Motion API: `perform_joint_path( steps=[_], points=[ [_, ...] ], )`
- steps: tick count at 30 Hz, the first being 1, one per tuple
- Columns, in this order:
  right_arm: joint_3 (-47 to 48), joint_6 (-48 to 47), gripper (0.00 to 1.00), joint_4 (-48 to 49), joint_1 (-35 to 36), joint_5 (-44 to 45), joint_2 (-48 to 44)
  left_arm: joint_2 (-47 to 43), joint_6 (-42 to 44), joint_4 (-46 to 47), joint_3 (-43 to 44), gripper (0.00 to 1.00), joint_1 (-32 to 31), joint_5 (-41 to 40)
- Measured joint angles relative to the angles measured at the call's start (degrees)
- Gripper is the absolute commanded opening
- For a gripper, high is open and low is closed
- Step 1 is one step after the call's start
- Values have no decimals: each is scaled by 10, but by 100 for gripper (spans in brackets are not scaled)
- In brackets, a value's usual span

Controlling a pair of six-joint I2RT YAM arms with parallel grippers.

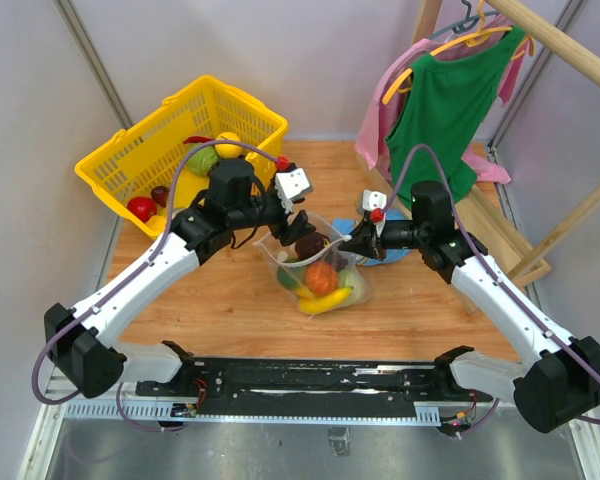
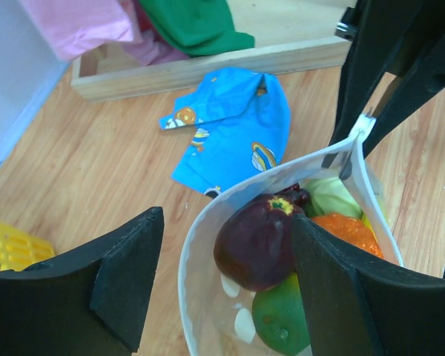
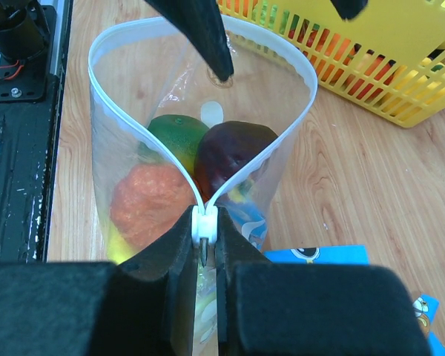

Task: Place the food in the zip-top bag and seal the zipper
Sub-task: Zip the zipper food storage bag at the center of the board.

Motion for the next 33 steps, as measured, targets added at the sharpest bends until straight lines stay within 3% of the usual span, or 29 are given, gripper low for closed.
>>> perform_joint_path(
  steps=[9,14,24,29,33],
  points=[
    [4,-22,1,-19,2,-2,0,68,100,-30,42,74,-19,50],
    [9,-31,1,-26,2,-2,0,93,137,-38,65,67,-20,90],
    [10,-38,1,-28,5,-2,2,137,159,-58,85,39,-37,139],
    [11,-40,2,-29,5,2,3,140,158,-65,85,3,-40,153],
    [11,-39,7,-28,5,8,3,140,154,-73,85,0,-42,158]
  ],
)
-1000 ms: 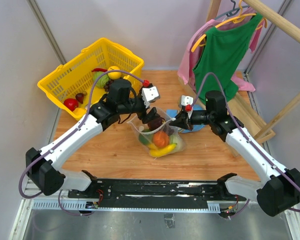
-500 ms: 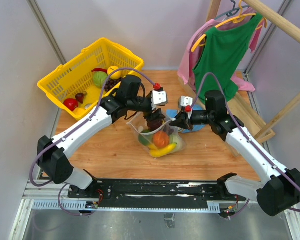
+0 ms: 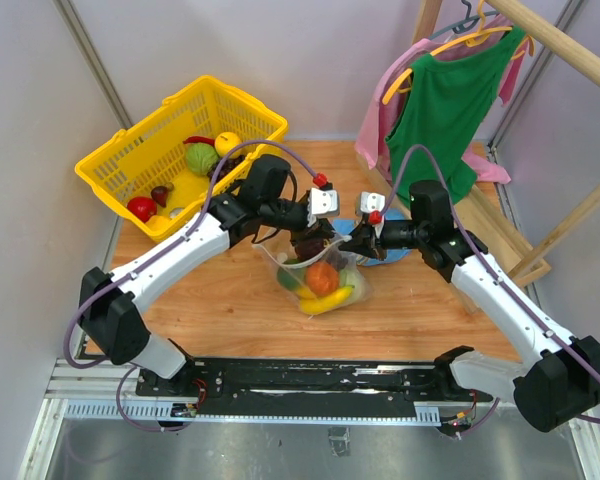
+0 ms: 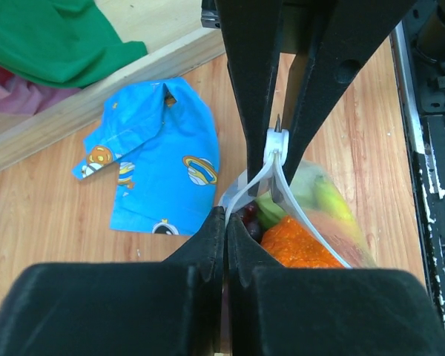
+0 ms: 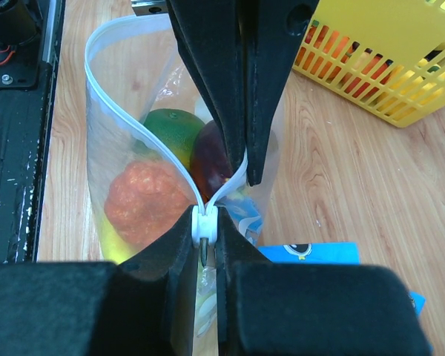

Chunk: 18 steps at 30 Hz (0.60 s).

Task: Place the food in the zip-top bag and seal the zipper
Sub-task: Zip the zipper food storage bag at the center of the board.

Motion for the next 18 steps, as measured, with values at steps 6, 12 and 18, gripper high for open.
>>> perform_joint_path(
  steps=[6,12,18],
  points=[
    [0,10,23,9,0,0,0,-19,-23,3,-11,0,0,-14],
    [-6,31,33,49,0,-2,-2,-66,-52,27,-52,0,0,-35],
    [-16,47,33,78,0,-17,-2,-99,-77,55,-82,0,0,-45]
  ],
)
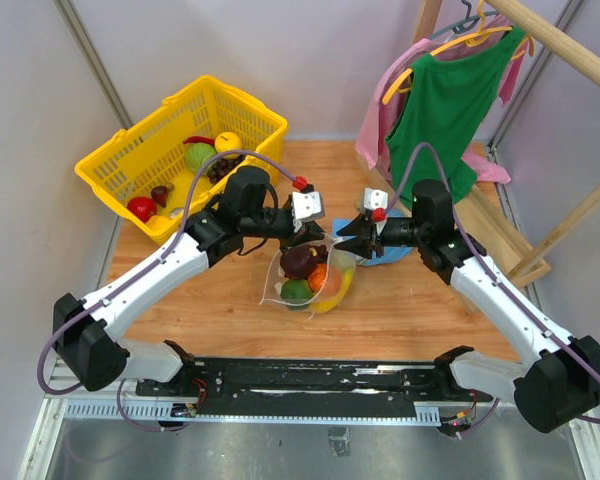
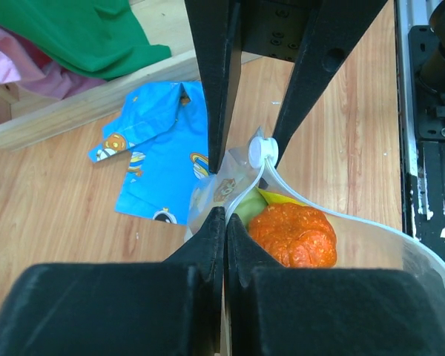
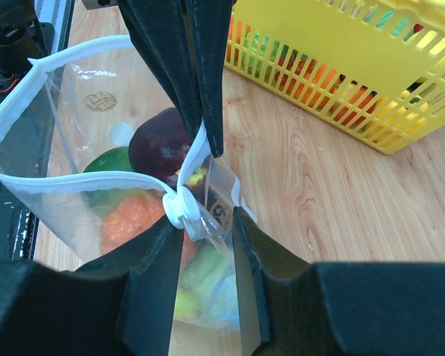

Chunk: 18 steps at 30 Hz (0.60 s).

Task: Place the food in the zip-top bag and seal the zipper
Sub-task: Zip the zipper food storage bag at the center of the board.

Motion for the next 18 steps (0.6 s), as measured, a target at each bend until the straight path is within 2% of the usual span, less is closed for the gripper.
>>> perform_joint_path(
  steps=[4,11,16,18],
  points=[
    [-8,6,25,17,0,-8,0,-8,-13,17,-13,0,0,-3],
    [-15,13,2,26,0,-16,0,-10,-25,35,-21,0,0,-7],
    [-16,13,1,26,0,-18,0,-16,-30,44,-30,0,0,-18],
    [-16,13,1,26,0,-18,0,-18,-33,47,-33,7,0,-24]
  ],
)
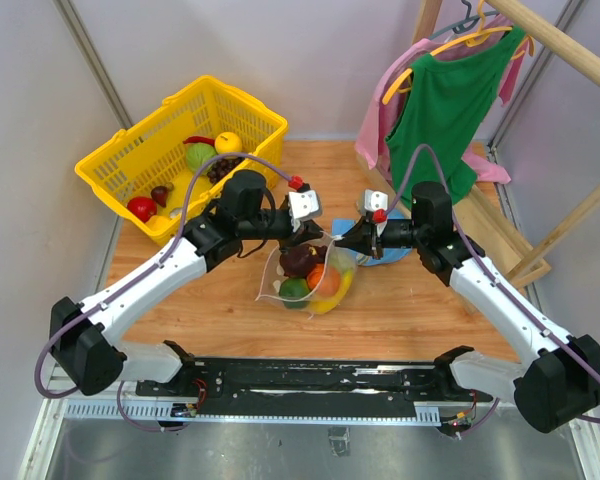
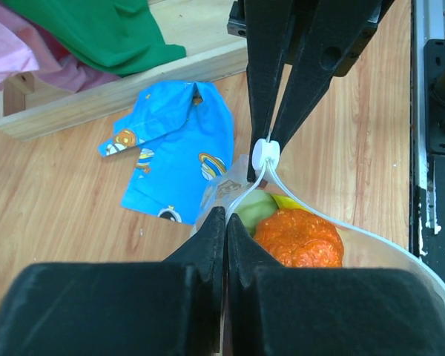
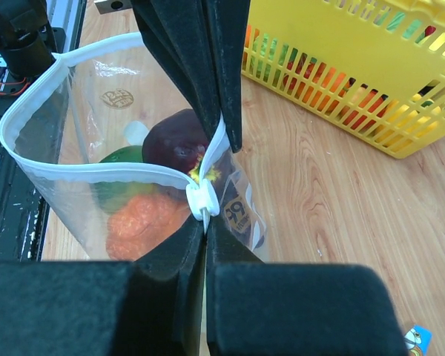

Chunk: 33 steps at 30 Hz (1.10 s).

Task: Place the food in the zip-top bag and seal the zipper
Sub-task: Zip the zipper food storage bag at the center of the board.

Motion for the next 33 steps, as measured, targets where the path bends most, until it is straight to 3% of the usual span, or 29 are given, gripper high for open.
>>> perform_joint_path(
  steps=[4,12,28,33],
  points=[
    [2,0,1,-3,0,-2,0,-6,-8,3,-2,32,0,-10],
    [19,-3,1,-32,0,-2,0,-33,-30,32,-2,53,0,-12],
    [20,-5,1,-47,0,2,0,24,-51,57,5,55,-16,34],
    [20,-8,1,-48,0,3,0,36,-46,52,19,50,-16,40]
  ],
)
